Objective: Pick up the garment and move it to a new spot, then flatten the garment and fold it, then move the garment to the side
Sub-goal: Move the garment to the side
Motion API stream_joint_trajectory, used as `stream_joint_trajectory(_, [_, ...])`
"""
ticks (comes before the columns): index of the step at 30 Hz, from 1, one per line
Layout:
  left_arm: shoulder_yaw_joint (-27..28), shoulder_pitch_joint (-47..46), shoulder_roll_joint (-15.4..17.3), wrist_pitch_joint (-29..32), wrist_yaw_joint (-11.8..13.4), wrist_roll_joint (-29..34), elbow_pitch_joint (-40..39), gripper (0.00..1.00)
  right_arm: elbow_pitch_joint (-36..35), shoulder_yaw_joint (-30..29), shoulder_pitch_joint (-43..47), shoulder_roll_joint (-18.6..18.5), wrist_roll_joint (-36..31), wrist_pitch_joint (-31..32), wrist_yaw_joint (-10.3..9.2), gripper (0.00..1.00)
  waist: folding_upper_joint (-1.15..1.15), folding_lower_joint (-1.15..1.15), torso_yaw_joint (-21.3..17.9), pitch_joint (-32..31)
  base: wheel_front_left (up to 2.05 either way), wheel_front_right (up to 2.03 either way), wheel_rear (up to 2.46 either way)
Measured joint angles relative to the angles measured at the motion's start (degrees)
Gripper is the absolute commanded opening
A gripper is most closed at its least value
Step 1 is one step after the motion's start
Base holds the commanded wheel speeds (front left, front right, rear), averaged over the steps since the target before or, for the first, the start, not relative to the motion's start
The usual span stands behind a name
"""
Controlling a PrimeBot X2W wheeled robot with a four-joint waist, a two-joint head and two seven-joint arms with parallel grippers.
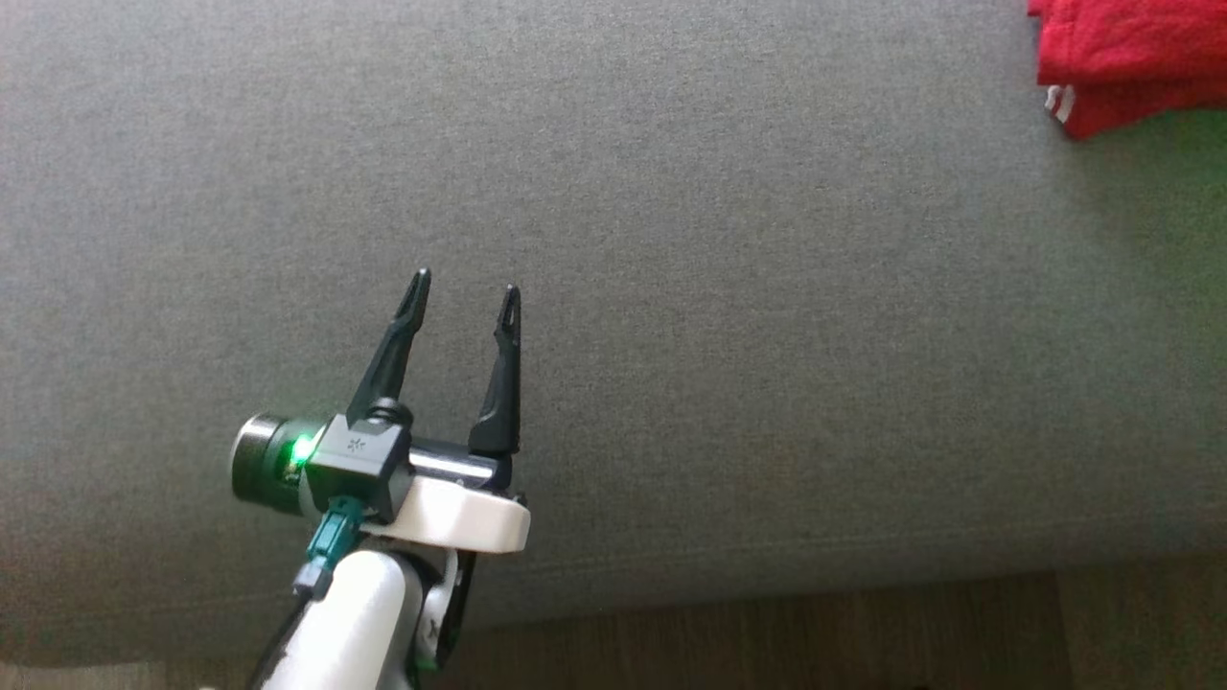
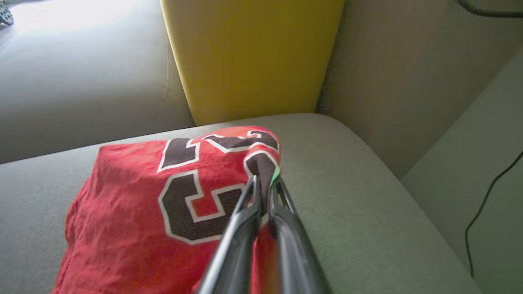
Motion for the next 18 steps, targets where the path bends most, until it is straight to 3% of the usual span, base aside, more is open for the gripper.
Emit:
stream_joint_trajectory(9, [0.3, -1.1, 0.0, 0.0, -0.5, 0.4, 0.5, 1.00, -0.1, -9.4, 0.0, 1.5, -17.5, -9.7, 0.00, 1.00, 0.00, 0.00, 0.2, -0.9, 0.00, 0.00, 0.00])
stream_joint_trajectory(11, [0.4, -1.0, 0.0, 0.0, -0.5, 0.3, 0.6, 1.00, -1.7, -10.7, 0.1, 4.7, -20.5, -10.7, 0.00, 1.00, 0.00, 0.00, 0.2, -1.8, 0.00, 0.00, 0.00])
stream_joint_trajectory(12, [0.5, -0.9, 0.0, 0.0, -0.4, 0.1, 0.5, 1.00, -4.9, -11.6, 1.2, 9.7, -22.8, -11.0, 0.00, 1.00, 0.00, 0.00, 0.2, -2.9, 0.00, 0.00, 0.00])
stream_joint_trajectory(14, [0.8, -0.4, 0.0, 0.0, 0.3, -1.3, 0.2, 1.00, -10.4, -11.9, 4.6, 14.8, -24.9, -11.2, 0.00, 1.00, 0.00, 0.00, 0.2, -4.3, 0.00, 0.00, 0.00])
stream_joint_trajectory(18, [2.3, 2.2, -0.1, 0.0, 1.4, -4.3, -0.2, 1.00, -20.6, -13.1, 16.3, 21.6, -28.3, -11.2, 0.00, 1.00, 0.00, -0.01, 0.5, -7.3, 0.00, 0.00, 0.00])
